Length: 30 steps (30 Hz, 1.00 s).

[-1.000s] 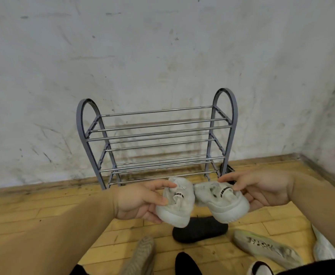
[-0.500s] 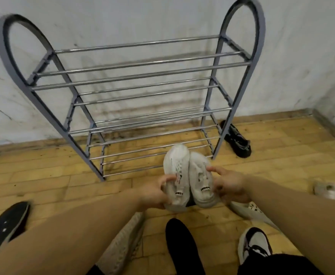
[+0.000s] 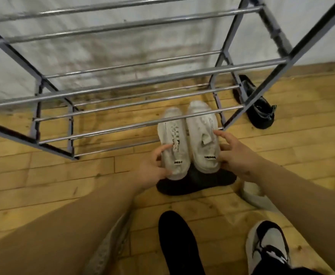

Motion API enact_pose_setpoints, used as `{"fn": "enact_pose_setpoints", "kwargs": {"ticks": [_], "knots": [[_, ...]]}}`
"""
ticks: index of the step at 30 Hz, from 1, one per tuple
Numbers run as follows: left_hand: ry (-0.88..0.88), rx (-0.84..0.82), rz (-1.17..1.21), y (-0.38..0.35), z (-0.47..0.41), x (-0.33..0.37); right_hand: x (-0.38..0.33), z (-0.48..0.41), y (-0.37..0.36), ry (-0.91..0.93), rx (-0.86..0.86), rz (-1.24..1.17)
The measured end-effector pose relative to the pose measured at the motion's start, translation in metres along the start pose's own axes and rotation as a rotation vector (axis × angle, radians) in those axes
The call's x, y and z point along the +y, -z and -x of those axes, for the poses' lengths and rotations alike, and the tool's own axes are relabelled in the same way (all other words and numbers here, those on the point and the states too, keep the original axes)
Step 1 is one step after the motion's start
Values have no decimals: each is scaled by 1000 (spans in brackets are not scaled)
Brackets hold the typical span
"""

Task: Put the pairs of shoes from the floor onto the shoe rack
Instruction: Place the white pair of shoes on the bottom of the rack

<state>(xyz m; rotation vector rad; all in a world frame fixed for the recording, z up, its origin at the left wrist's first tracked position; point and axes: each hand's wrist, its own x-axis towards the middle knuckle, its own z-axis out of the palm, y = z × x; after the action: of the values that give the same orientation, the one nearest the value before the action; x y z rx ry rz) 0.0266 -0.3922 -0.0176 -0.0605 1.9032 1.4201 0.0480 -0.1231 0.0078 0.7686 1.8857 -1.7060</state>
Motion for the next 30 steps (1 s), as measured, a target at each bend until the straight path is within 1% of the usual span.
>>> {"fn": "enact_pose_setpoints", "kwargs": {"ticks": [3, 10, 15, 18, 21, 24, 26, 30], "knots": [[-39, 28, 26, -1, -19, 10, -7, -17, 2, 38, 15, 31], [-122, 126, -56, 16, -82, 37, -33, -70, 4, 175, 69, 76], [-191, 82, -92, 31, -119, 33, -48, -103, 1, 225, 78, 236], [-149, 44, -180, 36, -131, 23, -50, -115, -1, 229, 142, 363], [-120, 68, -259, 33, -138, 10, -46, -127, 2, 212, 196, 418], [-105, 79, -211, 31, -141, 6, -39, -133, 3, 199, 217, 497], [-100, 58, -174, 33, -141, 5, -34, -129, 3, 177, 205, 547], [-81, -13, -110, 36, -133, 5, -21, -122, 6, 142, 182, 767]]}}
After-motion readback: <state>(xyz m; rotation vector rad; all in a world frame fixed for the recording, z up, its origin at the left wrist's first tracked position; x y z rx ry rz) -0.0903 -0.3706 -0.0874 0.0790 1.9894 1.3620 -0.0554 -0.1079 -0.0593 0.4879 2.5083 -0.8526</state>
